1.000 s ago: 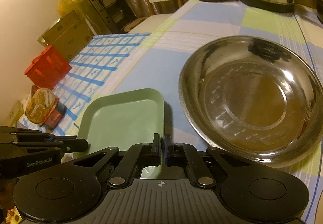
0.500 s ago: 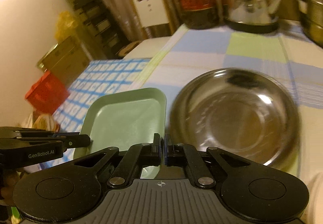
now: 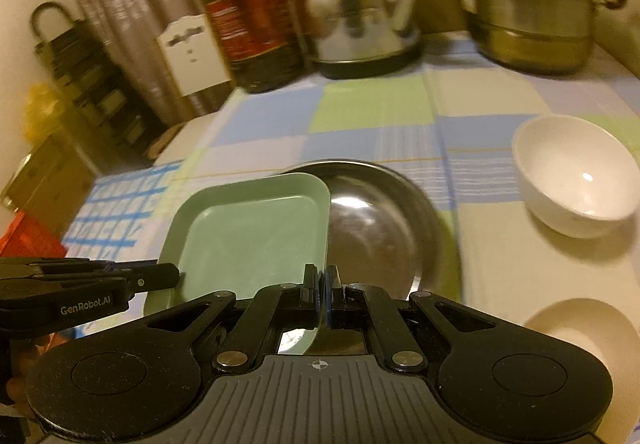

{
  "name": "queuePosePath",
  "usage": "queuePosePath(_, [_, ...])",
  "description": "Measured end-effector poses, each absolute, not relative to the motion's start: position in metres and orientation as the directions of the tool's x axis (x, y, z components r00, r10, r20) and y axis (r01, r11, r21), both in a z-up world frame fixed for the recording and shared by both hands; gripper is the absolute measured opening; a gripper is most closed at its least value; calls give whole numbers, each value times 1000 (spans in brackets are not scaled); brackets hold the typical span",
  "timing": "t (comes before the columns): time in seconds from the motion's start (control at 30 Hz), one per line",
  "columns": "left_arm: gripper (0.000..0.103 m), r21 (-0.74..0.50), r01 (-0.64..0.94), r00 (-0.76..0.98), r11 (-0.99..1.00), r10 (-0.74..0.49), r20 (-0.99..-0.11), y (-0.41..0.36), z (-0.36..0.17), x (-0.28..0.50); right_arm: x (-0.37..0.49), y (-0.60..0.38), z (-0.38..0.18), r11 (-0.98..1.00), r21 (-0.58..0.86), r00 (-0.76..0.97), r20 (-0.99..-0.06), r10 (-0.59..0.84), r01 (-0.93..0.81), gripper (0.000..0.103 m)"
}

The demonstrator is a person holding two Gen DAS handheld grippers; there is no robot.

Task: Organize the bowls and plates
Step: 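Lift the green plate with the right tool and carry it over the steel basin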

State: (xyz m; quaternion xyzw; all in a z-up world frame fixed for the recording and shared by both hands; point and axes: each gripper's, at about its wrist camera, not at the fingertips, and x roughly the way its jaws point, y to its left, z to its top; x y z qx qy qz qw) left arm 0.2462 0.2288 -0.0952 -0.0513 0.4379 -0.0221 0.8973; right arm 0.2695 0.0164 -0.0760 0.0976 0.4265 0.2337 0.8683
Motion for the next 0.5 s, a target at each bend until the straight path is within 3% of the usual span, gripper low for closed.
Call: queuePosePath(0.5, [8,-115,48,556,992,-122,-822,222,-119,286,291,9,-99,913,343,505,-761,407,-219,3])
